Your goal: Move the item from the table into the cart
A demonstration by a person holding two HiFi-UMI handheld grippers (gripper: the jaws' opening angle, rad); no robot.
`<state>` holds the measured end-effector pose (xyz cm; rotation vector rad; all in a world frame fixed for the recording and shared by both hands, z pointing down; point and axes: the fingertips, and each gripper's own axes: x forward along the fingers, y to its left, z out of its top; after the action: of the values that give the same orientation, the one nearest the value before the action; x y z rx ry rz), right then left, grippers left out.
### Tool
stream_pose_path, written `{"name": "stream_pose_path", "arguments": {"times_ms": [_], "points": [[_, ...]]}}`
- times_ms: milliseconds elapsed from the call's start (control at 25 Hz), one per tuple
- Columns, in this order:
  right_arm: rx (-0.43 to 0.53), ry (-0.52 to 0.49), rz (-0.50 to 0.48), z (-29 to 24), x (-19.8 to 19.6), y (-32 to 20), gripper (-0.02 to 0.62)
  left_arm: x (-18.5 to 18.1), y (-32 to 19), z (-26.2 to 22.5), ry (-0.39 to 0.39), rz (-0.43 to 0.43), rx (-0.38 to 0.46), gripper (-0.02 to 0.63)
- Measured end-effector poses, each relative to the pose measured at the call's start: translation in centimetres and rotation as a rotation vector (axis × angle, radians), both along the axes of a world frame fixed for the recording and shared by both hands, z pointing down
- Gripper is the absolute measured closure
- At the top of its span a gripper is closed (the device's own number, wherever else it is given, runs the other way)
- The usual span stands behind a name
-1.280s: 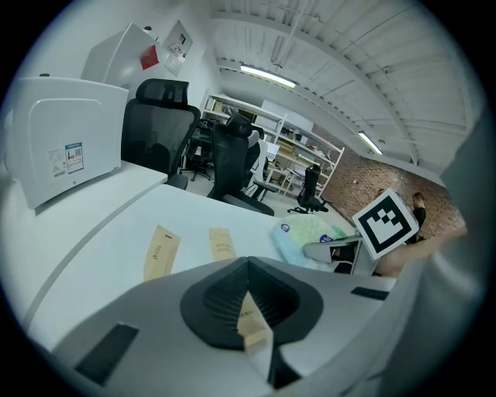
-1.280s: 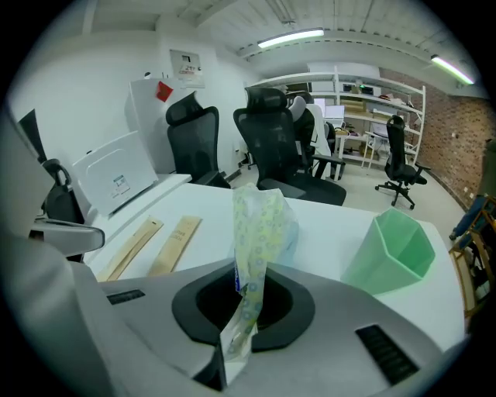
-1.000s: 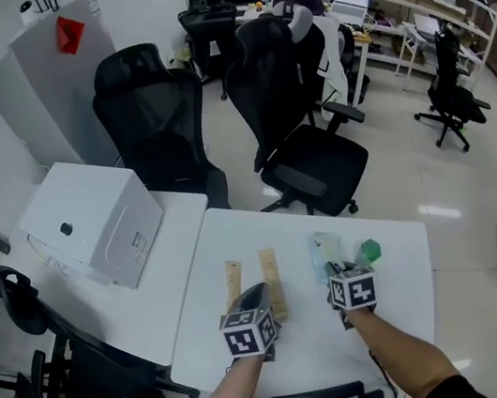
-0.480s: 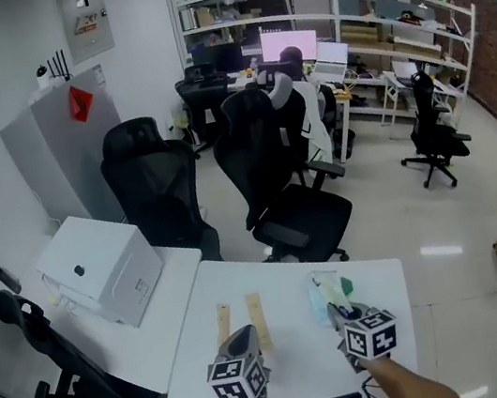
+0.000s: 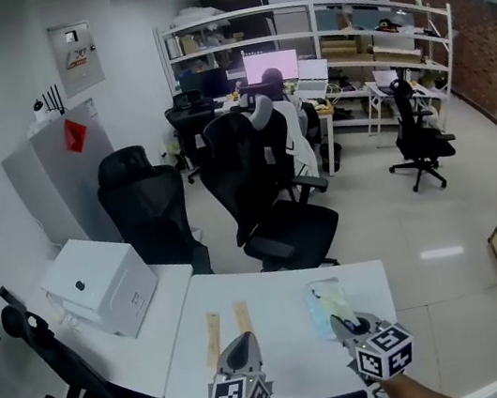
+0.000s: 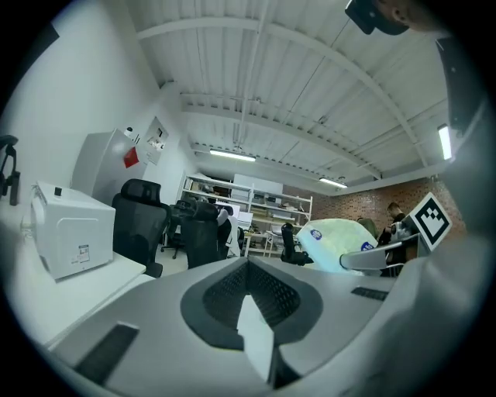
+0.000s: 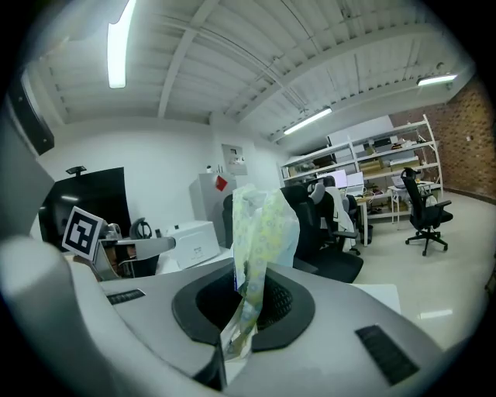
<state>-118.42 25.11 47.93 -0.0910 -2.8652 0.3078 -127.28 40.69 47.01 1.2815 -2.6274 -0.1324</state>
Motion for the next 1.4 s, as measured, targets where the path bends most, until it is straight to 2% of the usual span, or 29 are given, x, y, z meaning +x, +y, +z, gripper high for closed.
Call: {"name": "stream_pose_path", "arguments": {"times_ms": [120,240,400,680,840,960,1120,1280,1400], "points": [[0.007,-0.030,-0.004,-1.2,3.2,-1.4,0.595,2.5,-1.4,-1.1,-0.037,-0.012,0.013,0.604],[-0.001,-0.048,0.022,-1.7,6.4,-3.4,0.595,5.4,-3.9,-1.5,-0.047,0.035,0.033,0.604],[0.021,-0.086,0.109,-2.7,9.9,-5.3,0.595,8.3,-6.7,-1.6,-0.075,0.141,0.040,0.604],[0.037,-0.103,0.332,-4.3,17.0,-7.1,0.595,13.3,-10.7,-1.2,-0.048,0.363,0.080,0.604],[0.055,-0.108,0.451,-5.6,23.3,-7.9,0.595,18.7,-13.9,-2.0,-0.047,0.522,0.086,0.604],[0.069,-0.113,0.550,-6.0,30.7,-9.5,0.595,25.5,-17.1,-2.6,-0.048,0.642,0.088,0.604],[0.064,-0.131,0.676,-6.3,42.9,-12.9,0.595,37.3,-22.5,-3.5,-0.049,0.808,0.086,0.605],[0.076,-0.145,0.806,-6.8,57.7,-17.0,0.595,51.1,-29.2,-4.7,-0.065,0.944,0.092,0.604],[0.096,-0.140,0.876,-6.2,69.9,-20.8,0.595,63.0,-35.1,-4.4,-0.055,1.024,0.106,0.604]]}}
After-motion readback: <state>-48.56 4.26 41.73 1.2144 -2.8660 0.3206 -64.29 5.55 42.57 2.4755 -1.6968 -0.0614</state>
